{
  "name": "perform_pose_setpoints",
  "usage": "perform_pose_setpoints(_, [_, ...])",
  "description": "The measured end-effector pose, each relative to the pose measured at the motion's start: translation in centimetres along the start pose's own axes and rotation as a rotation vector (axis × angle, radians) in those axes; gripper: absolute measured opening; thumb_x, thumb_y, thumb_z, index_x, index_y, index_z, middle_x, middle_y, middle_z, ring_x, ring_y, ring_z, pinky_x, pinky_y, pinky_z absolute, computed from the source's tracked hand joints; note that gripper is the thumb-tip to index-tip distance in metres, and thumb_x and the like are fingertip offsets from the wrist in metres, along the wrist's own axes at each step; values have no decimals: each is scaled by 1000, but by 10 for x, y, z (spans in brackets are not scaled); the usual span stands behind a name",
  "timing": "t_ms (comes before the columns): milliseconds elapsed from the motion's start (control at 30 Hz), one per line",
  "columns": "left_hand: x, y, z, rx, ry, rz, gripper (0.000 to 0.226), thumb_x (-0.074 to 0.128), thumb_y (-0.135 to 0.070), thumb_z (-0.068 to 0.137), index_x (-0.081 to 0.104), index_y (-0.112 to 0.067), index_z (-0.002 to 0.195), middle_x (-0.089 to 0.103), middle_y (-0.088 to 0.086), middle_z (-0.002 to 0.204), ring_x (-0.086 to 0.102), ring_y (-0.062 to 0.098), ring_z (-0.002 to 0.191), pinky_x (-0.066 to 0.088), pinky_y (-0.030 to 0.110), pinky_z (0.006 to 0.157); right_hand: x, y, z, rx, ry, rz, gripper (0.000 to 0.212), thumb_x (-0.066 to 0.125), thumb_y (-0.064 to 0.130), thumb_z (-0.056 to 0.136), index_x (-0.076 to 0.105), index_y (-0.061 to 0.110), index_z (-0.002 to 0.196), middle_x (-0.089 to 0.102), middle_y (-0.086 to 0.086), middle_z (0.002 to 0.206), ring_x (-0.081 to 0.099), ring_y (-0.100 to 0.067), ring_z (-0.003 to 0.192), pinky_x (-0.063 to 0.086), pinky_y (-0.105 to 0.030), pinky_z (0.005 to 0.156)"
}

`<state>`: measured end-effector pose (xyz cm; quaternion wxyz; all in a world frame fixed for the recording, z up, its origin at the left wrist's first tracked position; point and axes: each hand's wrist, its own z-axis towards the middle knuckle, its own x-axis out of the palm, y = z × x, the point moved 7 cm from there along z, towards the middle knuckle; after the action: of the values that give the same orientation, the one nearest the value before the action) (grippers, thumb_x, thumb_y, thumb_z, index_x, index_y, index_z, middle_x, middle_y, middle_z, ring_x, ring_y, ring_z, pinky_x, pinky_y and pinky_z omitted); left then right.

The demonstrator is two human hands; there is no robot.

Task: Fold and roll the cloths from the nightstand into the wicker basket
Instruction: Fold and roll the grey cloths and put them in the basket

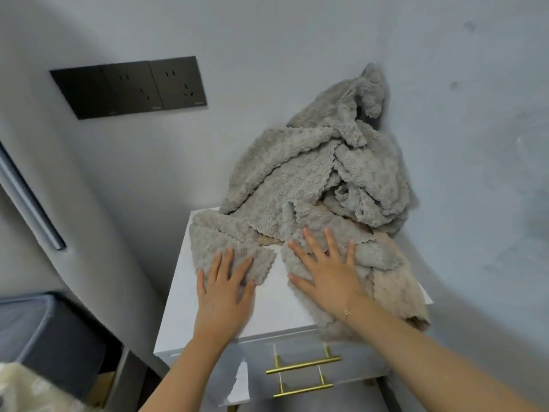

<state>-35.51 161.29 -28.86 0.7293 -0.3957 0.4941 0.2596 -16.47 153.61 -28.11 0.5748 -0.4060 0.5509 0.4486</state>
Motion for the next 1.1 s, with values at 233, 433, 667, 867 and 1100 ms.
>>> perform_pose_setpoints(233, [2,2,-1,-4,20,62,68,2,-59,87,26,-42,148,11,-11,161,0,11,149,-13,38,119,-5,-16,33,21,75,-114,62,10,62,96,-17,41,148,-19,7,159,-12,-31,147,-1,-68,111])
perform_pose_setpoints(433, [-17,3,-11,76,63,86,80,-6,-58,78,40,-41,141,37,-12,149,31,12,139,10,34,117,-20,1,19,68,136,-18,67,28,60,97,-4,40,152,-14,5,161,-10,-31,147,-2,-61,115])
perform_pose_setpoints(667, [-36,28,-50,193,231,85,39,28,-45,102,42,-37,137,39,-14,142,37,8,133,13,41,118,-54,48,-19,25,26,148,65,50,48,93,25,29,150,2,-2,162,3,-24,148,4,-45,119])
perform_pose_setpoints(867, [-60,44,-74,247,206,120,72,5,-81,78,50,-37,112,47,-21,118,48,0,114,0,47,120,-58,93,-29,-17,-2,154,44,51,36,94,47,29,138,29,1,155,24,-19,141,18,-33,114])
perform_pose_setpoints(1100, [-66,41,-55,142,-108,-76,50,34,-69,85,60,-29,100,56,-13,100,57,10,96,31,34,105,-55,96,-13,-15,-33,291,35,56,21,92,59,20,127,50,1,137,43,-20,128,32,-29,104])
